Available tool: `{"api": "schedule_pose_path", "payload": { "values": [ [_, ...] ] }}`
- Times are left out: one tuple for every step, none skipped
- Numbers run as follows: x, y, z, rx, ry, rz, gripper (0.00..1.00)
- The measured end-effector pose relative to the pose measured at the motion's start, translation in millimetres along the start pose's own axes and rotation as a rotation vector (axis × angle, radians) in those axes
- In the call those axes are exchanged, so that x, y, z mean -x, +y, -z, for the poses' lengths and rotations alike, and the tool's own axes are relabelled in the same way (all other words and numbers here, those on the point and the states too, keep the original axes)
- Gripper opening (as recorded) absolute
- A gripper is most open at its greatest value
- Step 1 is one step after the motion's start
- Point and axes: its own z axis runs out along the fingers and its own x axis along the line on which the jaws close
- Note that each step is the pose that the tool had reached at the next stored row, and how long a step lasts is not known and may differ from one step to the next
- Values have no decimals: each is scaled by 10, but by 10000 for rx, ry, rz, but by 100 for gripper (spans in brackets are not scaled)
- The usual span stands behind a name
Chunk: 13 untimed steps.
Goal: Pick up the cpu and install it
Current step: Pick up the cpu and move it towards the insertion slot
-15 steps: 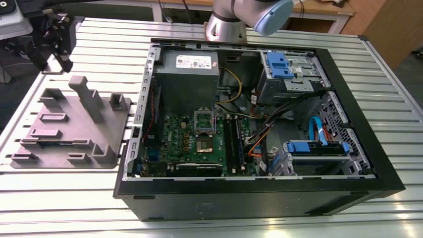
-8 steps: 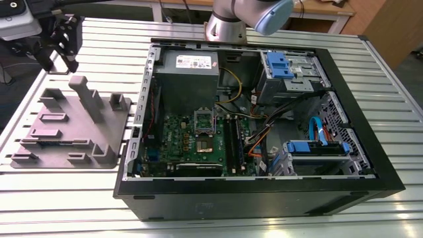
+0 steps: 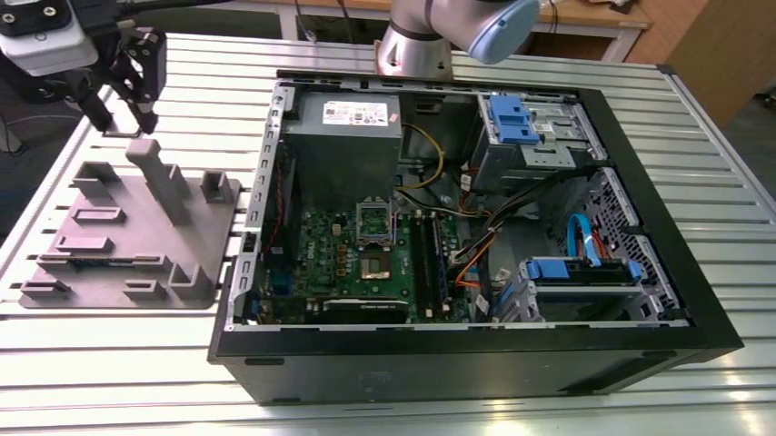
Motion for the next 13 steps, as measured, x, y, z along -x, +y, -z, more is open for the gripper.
{"api": "schedule_pose_path", "payload": {
  "values": [
    [15, 0, -1, 1, -1, 1, 47],
    [32, 1, -2, 0, -1, 0, 47],
    [48, 2, -3, 0, 0, 0, 47],
    [63, 2, -4, 0, 0, 0, 47],
    [78, 3, -4, 0, 0, 0, 47],
    [93, 3, -5, 0, -1, 0, 47],
    [110, 4, -6, 0, 0, 0, 47],
    [126, 4, -7, 0, 0, 0, 47],
    [142, 5, -8, 0, -1, 0, 47],
    [158, 6, -9, 0, -1, 0, 47],
    [174, 6, -9, 0, 0, -1, 47],
    [186, 6, -10, 0, -1, 0, 47],
    [197, 7, -11, 1, -1, 0, 47]
  ]
}}
